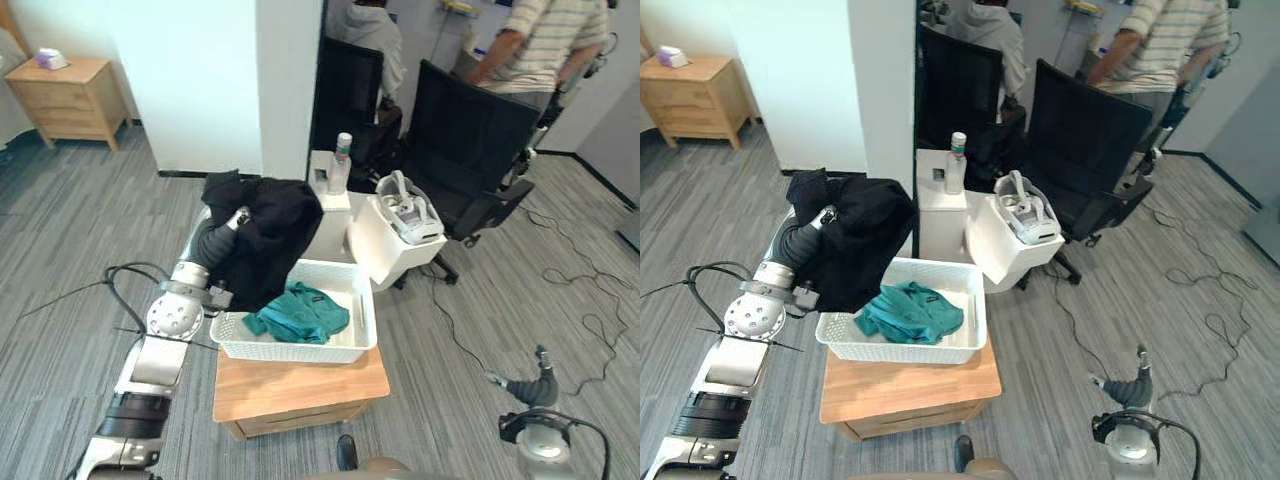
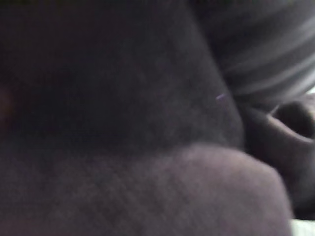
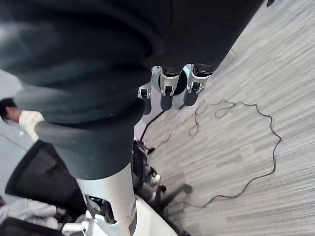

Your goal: Tidy the bed and pick cloth on bed and put in laundry

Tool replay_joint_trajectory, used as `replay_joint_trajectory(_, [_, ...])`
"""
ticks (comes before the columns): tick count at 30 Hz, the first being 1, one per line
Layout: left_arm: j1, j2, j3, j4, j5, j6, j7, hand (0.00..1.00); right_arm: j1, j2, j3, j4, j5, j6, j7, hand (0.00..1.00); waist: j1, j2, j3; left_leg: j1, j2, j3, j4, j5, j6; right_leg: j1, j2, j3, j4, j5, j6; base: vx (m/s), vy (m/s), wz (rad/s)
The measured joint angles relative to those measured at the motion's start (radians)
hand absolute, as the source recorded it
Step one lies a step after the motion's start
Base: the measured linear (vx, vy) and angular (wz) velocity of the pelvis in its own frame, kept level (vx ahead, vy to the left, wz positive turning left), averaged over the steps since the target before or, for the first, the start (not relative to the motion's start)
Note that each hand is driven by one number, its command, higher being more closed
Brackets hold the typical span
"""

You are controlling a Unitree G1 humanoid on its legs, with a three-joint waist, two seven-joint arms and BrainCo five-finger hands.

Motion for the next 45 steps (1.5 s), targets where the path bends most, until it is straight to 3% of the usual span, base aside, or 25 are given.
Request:
replay_joint_trajectory(1, [-0.021,0.009,-0.008,0.04,0.023,0.006,0.009,1.0,-0.004,-0.001,-0.014,0.0,0.019,-0.013,0.011,0.0,-0.01,0.013,0.003,-0.019,0.008,0.01,0.018,-0.011,-0.004,-0.018,0.005,0.017,-0.001,0.002,-0.008,-0.05,0.016,-0.27])
replay_joint_trajectory(3, [-0.077,0.031,-0.044,0.101,0.058,0.032,0.019,1.0,-0.008,-0.003,-0.019,0.0,0.042,-0.022,0.028,0.0,-0.013,0.013,0.011,-0.055,0.021,0.032,0.04,-0.02,-0.006,-0.057,0.011,0.043,-0.005,0.013,-0.026,-0.05,-0.006,-0.35])
replay_joint_trajectory(5, [-0.161,0.043,-0.101,0.189,0.092,0.073,0.023,1.0,-0.048,-0.008,-0.02,0.0,0.065,-0.04,0.038,0.0,-0.035,0.014,0.067,-0.104,0.024,0.04,0.081,-0.027,0.005,-0.093,0.011,0.06,-0.019,0.034,-0.054,-0.08,-0.005,-0.26])
replay_joint_trajectory(7, [-0.211,0.044,-0.13,0.24,0.104,0.093,0.028,1.0,-0.079,-0.013,-0.02,0.0,0.078,-0.058,0.036,0.0,-0.045,0.016,0.11,-0.13,0.023,0.045,0.102,-0.034,0.012,-0.116,0.008,0.072,-0.021,0.047,-0.059,-0.09,0.028,-0.17])
replay_joint_trajectory(9, [-0.292,0.041,-0.164,0.342,0.128,0.119,0.061,1.0,-0.139,-0.017,-0.02,0.004,0.104,-0.075,0.035,0.0,-0.069,0.031,0.188,-0.175,0.016,0.062,0.129,-0.044,0.025,-0.162,-0.004,0.097,-0.024,0.073,-0.033,-0.09,0.044,-0.27])
replay_joint_trajectory(10, [-0.331,0.033,-0.167,0.391,0.129,0.129,0.083,0.0,-0.171,-0.017,-0.02,0.01,0.116,-0.084,0.035,0.0,-0.086,0.036,0.226,-0.188,0.007,0.075,0.136,-0.045,0.027,-0.187,-0.01,0.114,-0.027,0.093,-0.007,-0.08,0.036,-0.31])
replay_joint_trajectory(13, [-0.399,0.006,-0.169,0.431,0.139,0.133,0.129,0.0,-0.201,-0.02,-0.017,0.01,0.118,-0.117,0.036,0.0,-0.103,0.053,0.32,-0.225,0.01,0.094,0.145,-0.053,0.029,-0.22,-0.011,0.132,-0.038,0.109,0.004,-0.06,0.006,-0.2])
replay_joint_trajectory(16, [-0.437,-0.033,-0.175,0.454,0.131,0.148,0.176,0.0,-0.2,-0.02,-0.004,0.006,0.118,-0.142,0.036,0.0,-0.115,0.064,0.36,-0.261,0.033,0.111,0.186,-0.07,0.026,-0.261,0.003,0.146,-0.038,0.116,0.012,-0.04,-0.036,-0.17])
replay_joint_trajectory(23, [-0.444,-0.105,-0.189,0.481,0.091,0.156,0.243,0.0,-0.153,-0.019,0.01,-0.073,0.143,-0.184,0.036,0.0,-0.108,0.095,0.386,-0.271,0.042,0.158,0.188,-0.07,0.025,-0.295,0.012,0.173,-0.035,0.12,0.012,-0.03,-0.039,-0.16])
replay_joint_trajectory(28, [-0.443,-0.087,-0.188,0.425,0.041,0.154,0.245,0.0,-0.084,-0.004,0.039,-0.115,0.148,-0.208,0.037,0.0,-0.081,0.097,0.388,-0.27,0.057,0.155,0.196,-0.073,0.024,-0.293,0.023,0.165,-0.021,0.119,0.013,-0.09,-0.062,0.02])
replay_joint_trajectory(32, [-0.375,-0.042,-0.158,0.284,-0.113,0.135,0.213,0.0,-0.043,0.022,0.048,-0.108,0.135,-0.205,0.038,0.0,-0.067,0.102,0.387,-0.23,0.054,0.138,0.181,-0.065,0.019,-0.24,0.021,0.146,-0.021,0.112,0.02,-0.06,-0.057,0.12])
replay_joint_trajectory(37, [-0.173,-0.077,-0.027,0.128,-0.32,0.068,0.163,0.0,0.008,0.039,0.074,0.008,0.065,-0.171,0.037,0.0,-0.063,0.138,0.32,-0.182,-0.003,0.07,0.082,-0.024,0.025,-0.177,-0.014,0.091,-0.041,0.09,0.029,-0.01,-0.025,0.42])
replay_joint_trajectory(41, [0.002,-0.135,0.057,0.113,-0.417,0.066,0.144,0.0,0.009,0.07,0.075,0.193,0.036,-0.134,0.039,0.0,-0.054,0.163,0.258,-0.118,-0.021,0.026,0.033,-0.006,0.022,-0.09,-0.021,0.038,-0.062,0.076,0.03,0.05,-0.01,0.38])
replay_joint_trajectory(42, [0.068,-0.157,0.073,0.113,-0.437,0.067,0.141,0.0,0.009,0.079,0.076,0.262,0.036,-0.128,0.039,0.0,-0.032,0.166,0.226,-0.097,-0.026,0.014,0.013,-0.001,0.02,-0.073,-0.022,0.017,-0.062,0.074,0.031,0.06,-0.007,0.31])
replay_joint_trajectory(44, [0.151,-0.186,0.088,0.114,-0.46,0.07,0.119,0.0,0.009,0.081,0.075,0.365,0.038,-0.118,0.039,0.0,-0.026,0.163,0.187,-0.071,-0.034,-0.01,-0.02,0.013,0.023,-0.039,-0.029,-0.015,-0.062,0.059,0.032,0.04,-0.005,0.45])
replay_joint_trajectory(45, [0.206,-0.202,0.093,0.118,-0.48,0.08,0.098,0.0,0.011,0.082,0.072,0.437,0.04,-0.114,0.038,0.0,-0.007,0.163,0.16,-0.055,-0.038,-0.02,-0.03,0.014,0.022,-0.019,-0.031,-0.035,-0.062,0.051,0.027,0.02,0.009,0.34])
